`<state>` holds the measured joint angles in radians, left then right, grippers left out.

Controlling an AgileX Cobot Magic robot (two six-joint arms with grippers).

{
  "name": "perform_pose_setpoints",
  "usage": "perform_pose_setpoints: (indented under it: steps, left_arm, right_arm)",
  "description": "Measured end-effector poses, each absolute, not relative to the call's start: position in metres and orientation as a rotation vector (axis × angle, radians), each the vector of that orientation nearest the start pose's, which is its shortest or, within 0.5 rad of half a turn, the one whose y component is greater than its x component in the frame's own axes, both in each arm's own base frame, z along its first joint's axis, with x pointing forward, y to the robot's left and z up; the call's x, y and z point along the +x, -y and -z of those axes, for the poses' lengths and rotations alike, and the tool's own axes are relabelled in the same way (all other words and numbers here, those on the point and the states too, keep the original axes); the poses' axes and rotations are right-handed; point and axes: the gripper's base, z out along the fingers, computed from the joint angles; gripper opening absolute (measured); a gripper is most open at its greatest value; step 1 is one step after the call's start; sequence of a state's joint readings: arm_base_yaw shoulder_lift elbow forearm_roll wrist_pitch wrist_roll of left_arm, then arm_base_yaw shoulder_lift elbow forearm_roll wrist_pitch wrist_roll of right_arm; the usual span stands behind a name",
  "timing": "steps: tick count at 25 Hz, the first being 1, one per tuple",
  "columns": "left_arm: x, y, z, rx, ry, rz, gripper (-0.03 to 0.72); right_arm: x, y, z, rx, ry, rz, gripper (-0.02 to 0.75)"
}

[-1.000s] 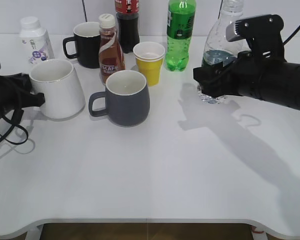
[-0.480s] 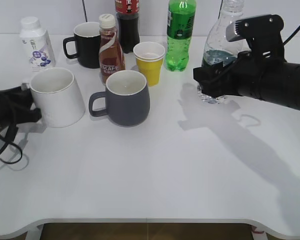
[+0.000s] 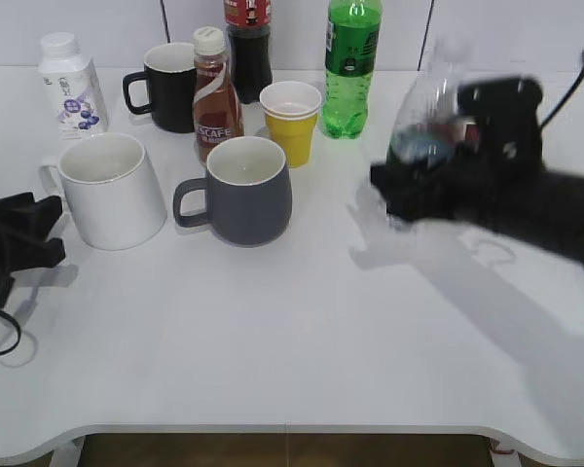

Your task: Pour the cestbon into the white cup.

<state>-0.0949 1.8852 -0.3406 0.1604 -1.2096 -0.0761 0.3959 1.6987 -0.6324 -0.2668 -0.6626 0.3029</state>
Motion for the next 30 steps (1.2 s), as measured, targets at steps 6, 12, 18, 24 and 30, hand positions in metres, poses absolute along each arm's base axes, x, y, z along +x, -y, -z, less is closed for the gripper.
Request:
perform_pose_setpoints:
  steps: [6, 12, 18, 24, 30]
  left_arm:
    - [0.252, 0.038, -0.122, 0.183, -1.783, 0.21, 0.269]
    - [0.245, 0.037, -0.146, 0.186, -1.701, 0.206, 0.269]
    - [0.225, 0.033, -0.195, 0.2, -1.732, 0.162, 0.272]
    - [0.17, 0.027, -0.256, 0.191, -1.891, 0.093, 0.366]
    - [0.093, 0.013, -0.304, 0.093, -1.894, 0.102, 0.585]
  right_arm:
    - [0.284, -0.132, -0.131, -0.442, -1.951, -0.421, 0.471]
    - [0.286, -0.132, -0.148, -0.412, -1.836, -0.418, 0.65]
    - [0.274, -0.124, -0.227, -0.431, -1.793, -0.34, 0.659]
    - [0.226, -0.115, -0.288, -0.517, -1.83, -0.284, 0.659]
    - [0.17, -0.079, -0.302, -0.546, -2.094, -0.143, 0.655]
